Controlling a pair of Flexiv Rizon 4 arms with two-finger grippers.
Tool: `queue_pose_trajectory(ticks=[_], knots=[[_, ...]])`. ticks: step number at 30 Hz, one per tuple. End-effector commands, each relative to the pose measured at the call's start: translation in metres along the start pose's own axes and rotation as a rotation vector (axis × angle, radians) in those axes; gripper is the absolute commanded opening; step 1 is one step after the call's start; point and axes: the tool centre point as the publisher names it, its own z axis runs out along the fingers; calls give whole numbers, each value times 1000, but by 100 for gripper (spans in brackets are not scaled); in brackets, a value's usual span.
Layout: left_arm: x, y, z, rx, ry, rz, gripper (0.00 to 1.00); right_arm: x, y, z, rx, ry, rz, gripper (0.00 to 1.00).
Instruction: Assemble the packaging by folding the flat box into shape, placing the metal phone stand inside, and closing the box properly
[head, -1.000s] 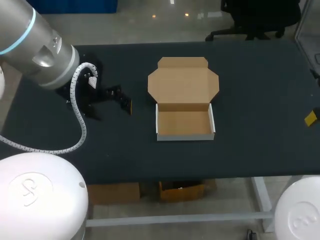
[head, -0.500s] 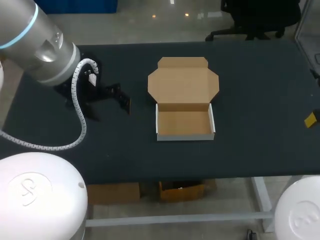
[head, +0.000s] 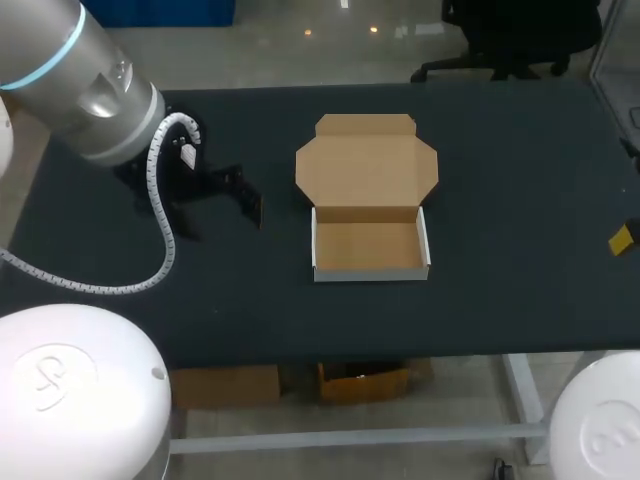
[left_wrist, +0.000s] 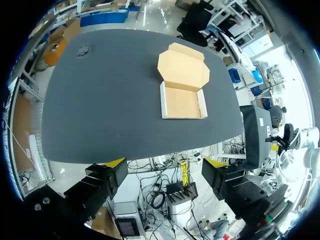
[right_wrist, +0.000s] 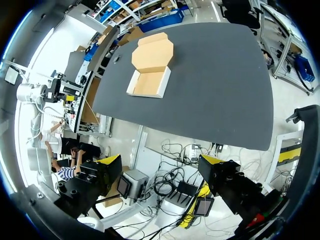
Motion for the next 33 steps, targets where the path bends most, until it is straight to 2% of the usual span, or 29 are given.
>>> queue_pose_trajectory(ticks=[1, 13, 21, 33], knots=[[1, -3, 2, -5, -7, -2, 100, 0, -1, -1, 1, 1, -1, 100], [-5, -10, 16, -16, -21, -5, 100, 0, -1, -1, 1, 1, -1, 100], [-19, -18, 33, -34, -29, -16, 100, 0, -1, -1, 1, 1, -1, 100], [-47, -28, 62, -44, -102, -53, 100, 0, -1, -1, 1, 1, -1, 100]])
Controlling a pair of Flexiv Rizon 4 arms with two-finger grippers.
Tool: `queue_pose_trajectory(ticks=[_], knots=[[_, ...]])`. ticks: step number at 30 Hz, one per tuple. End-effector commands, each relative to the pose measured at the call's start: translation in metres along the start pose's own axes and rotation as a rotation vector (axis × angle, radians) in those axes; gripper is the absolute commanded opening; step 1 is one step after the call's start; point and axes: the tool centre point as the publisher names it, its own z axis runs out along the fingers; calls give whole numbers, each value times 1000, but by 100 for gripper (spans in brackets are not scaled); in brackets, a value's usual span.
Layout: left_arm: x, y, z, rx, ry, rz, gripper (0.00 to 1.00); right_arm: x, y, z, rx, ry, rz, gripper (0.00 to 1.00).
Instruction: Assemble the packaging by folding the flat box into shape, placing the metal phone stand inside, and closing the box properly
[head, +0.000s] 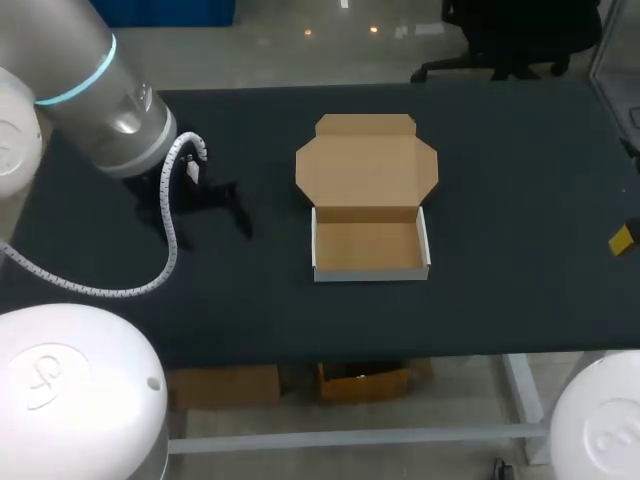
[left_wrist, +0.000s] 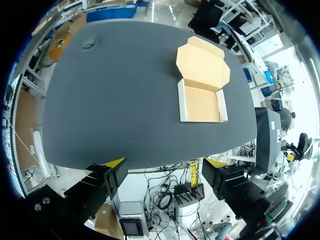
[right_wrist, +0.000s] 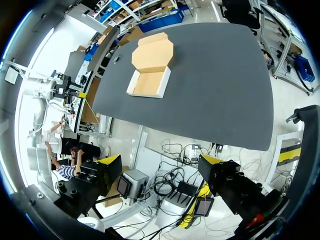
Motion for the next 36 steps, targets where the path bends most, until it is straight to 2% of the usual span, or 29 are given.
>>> queue_pose_trajectory(ticks=[1, 18, 36], knots=[[-4, -11, 14, -14, -20, -15, 100, 1, -1, -2, 1, 1, 0, 100], [-63, -37, 54, -28, -116, -102, 100, 1, -1, -2, 1, 1, 0, 100], [-118, -72, 71, -40, -176, -161, 100, 1, -1, -2, 1, 1, 0, 100]])
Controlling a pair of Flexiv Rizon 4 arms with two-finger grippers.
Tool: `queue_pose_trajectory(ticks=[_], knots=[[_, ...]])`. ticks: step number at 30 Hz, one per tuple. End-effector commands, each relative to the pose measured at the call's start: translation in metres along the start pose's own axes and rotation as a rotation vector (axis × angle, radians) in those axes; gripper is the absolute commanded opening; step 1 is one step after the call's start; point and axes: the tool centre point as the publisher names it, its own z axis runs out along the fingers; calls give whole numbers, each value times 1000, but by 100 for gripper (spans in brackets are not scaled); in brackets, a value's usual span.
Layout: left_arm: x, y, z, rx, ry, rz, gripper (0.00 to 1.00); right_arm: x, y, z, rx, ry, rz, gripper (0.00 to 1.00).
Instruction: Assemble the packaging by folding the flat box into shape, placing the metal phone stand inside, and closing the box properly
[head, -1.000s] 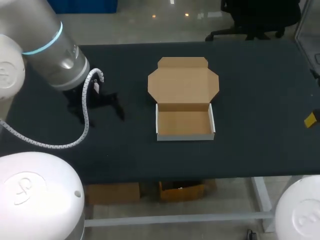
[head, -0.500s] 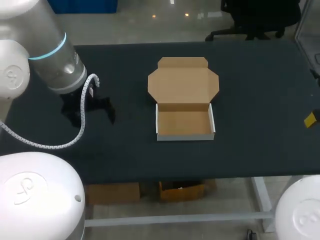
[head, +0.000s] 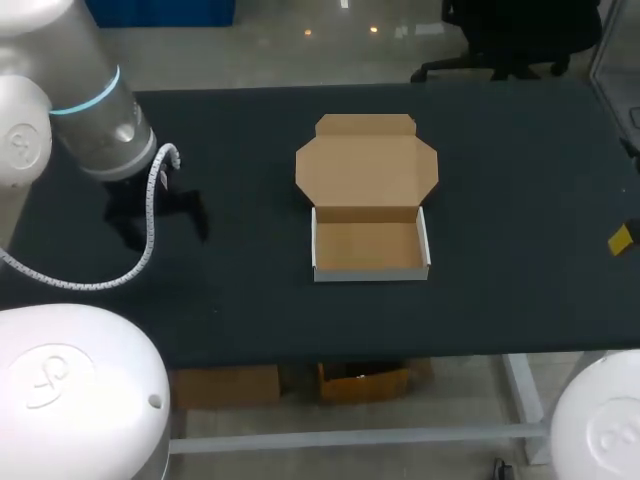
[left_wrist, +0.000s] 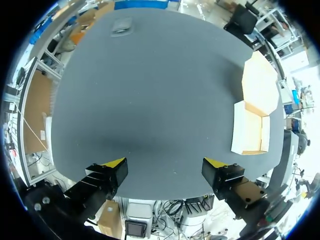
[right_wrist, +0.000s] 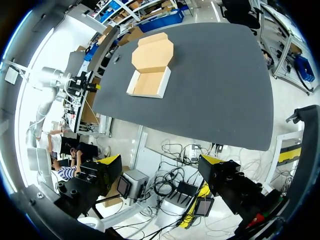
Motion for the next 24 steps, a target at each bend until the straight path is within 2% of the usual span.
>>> queue_pose_trajectory(ticks=[1, 19, 24], knots=[[-6, -14, 10, -15, -18, -19, 100, 0, -1, -2, 2, 2, 0, 100], [-38, -59, 30, -35, -34, -68, 100, 0, -1, -2, 2, 2, 0, 100], [-39, -61, 31, -39, -36, -78, 100, 0, -1, -2, 2, 2, 0, 100]])
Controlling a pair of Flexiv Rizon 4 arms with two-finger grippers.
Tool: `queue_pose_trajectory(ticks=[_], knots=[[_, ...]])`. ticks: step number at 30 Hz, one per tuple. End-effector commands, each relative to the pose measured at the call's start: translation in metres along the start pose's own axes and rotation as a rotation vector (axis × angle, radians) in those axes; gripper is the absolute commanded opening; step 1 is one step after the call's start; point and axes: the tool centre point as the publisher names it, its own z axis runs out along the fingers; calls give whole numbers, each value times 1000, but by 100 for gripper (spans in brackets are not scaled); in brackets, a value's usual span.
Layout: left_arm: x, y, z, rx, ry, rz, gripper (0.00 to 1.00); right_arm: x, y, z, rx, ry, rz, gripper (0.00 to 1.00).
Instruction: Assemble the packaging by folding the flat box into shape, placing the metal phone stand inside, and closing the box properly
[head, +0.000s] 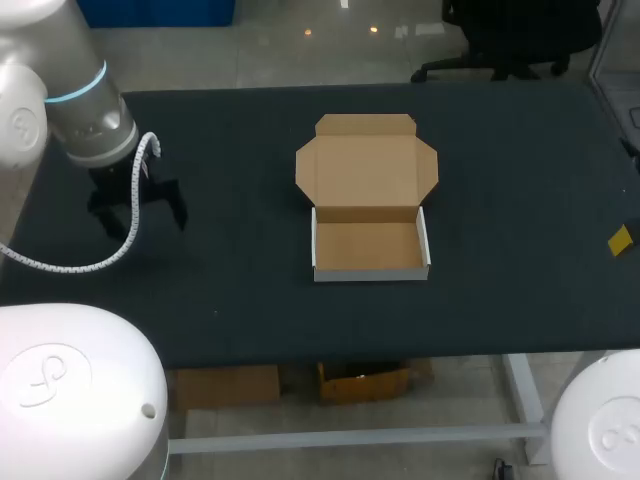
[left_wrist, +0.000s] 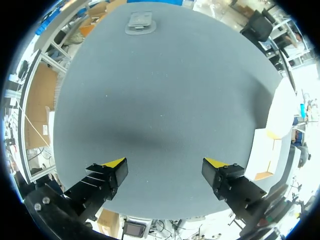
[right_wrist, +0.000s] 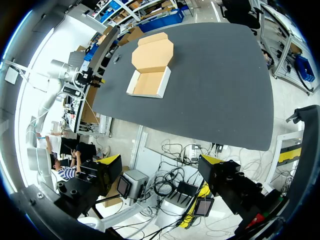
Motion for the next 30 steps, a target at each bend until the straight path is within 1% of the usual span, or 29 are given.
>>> queue_pose_trajectory(ticks=[1, 27, 30], knots=[[2, -4, 1, -9, -5, 1, 100, 1, -1, -2, 2, 1, 0, 100], [2, -4, 1, -9, -5, 1, 100, 1, -1, -2, 2, 1, 0, 100], [2, -9, 12, -27, 3, -10, 100, 1, -1, -2, 2, 1, 0, 100]])
